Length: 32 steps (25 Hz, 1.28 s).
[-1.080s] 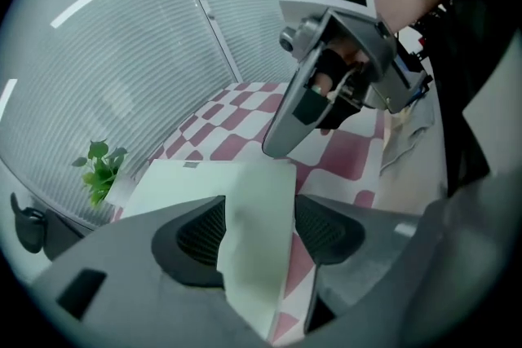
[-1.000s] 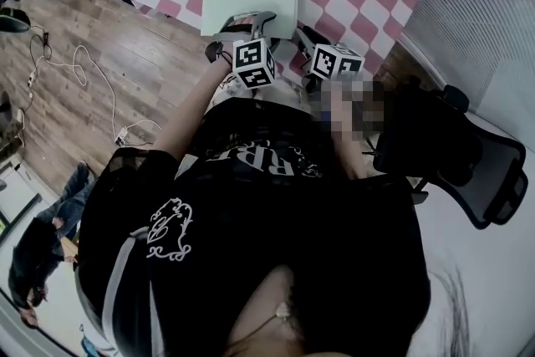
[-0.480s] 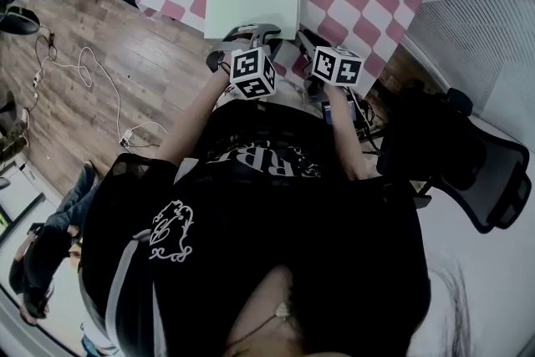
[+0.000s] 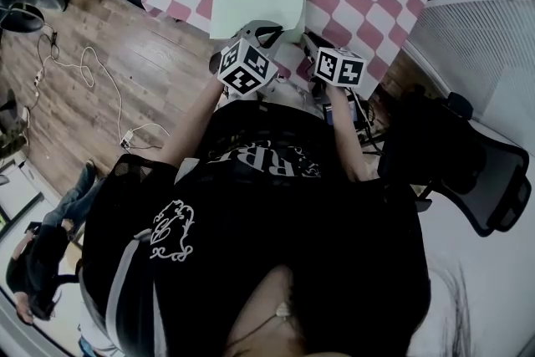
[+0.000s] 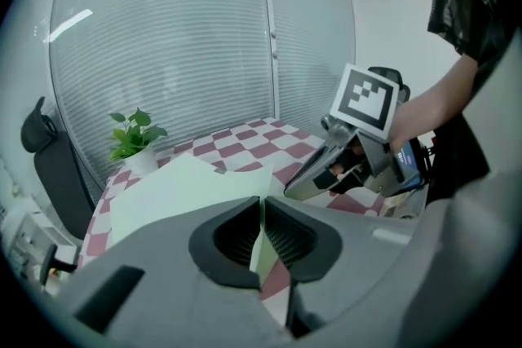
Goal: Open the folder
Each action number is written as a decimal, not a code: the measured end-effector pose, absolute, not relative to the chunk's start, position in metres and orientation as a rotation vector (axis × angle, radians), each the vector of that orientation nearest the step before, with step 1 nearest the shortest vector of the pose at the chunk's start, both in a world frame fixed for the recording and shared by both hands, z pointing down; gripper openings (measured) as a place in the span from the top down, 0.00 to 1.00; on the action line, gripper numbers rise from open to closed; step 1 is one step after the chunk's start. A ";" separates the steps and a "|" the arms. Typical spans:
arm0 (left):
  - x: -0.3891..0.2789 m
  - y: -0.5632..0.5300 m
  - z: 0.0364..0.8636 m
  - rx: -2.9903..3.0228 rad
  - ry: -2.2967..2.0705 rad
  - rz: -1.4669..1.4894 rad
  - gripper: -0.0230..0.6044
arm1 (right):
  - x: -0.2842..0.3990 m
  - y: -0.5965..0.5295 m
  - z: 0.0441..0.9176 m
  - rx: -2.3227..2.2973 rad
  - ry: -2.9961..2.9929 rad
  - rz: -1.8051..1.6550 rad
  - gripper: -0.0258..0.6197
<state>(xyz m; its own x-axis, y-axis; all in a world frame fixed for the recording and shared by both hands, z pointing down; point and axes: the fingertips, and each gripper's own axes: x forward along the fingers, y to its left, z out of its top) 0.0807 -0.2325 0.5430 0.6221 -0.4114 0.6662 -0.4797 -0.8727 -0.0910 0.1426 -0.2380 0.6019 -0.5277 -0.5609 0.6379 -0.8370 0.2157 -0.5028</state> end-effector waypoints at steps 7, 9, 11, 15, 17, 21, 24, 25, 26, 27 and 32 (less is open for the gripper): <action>0.072 -0.237 0.507 2.788 -0.824 0.953 0.91 | 0.143 -0.238 0.601 1.315 -2.162 1.122 0.87; 0.061 -0.241 0.490 2.777 -0.872 0.858 0.91 | 0.144 -0.238 0.601 1.320 -2.156 1.110 0.87; 0.045 -0.243 0.473 2.761 -0.940 0.764 0.91 | 0.143 -0.238 0.600 1.323 -2.153 1.103 0.87; 0.001 -0.241 0.445 2.645 -1.100 0.533 0.92 | 0.142 -0.237 0.600 1.332 -2.139 1.096 0.87; -0.024 -0.242 0.436 2.585 -1.179 0.449 0.92 | 0.142 -0.238 0.601 1.342 -2.128 1.099 0.87; -0.080 -0.244 0.424 2.482 -1.355 0.334 0.92 | 0.141 -0.239 0.601 1.362 -2.107 1.078 0.87; -0.123 -0.246 0.423 2.377 -1.475 0.223 0.93 | 0.141 -0.238 0.600 1.382 -2.090 1.053 0.87; -0.137 -0.246 0.424 2.341 -1.513 0.198 0.93 | 0.141 -0.238 0.600 1.391 -2.085 1.049 0.87; -0.151 -0.247 0.427 2.305 -1.551 0.188 0.93 | 0.141 -0.238 0.600 1.400 -2.079 1.049 0.87; -0.165 -0.247 0.431 2.266 -1.591 0.193 0.93 | 0.141 -0.238 0.601 1.409 -2.073 1.053 0.87; -0.238 -0.245 0.460 2.050 -1.769 0.223 0.93 | 0.139 -0.238 0.599 1.444 -2.053 1.020 0.88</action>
<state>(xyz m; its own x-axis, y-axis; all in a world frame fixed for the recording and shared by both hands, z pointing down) -0.2383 -0.2454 0.4596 0.1772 -0.9052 0.3864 -0.9727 -0.1012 0.2089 0.1392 -0.2377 0.5989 -0.3659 -0.6126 0.7006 -0.9283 0.1874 -0.3210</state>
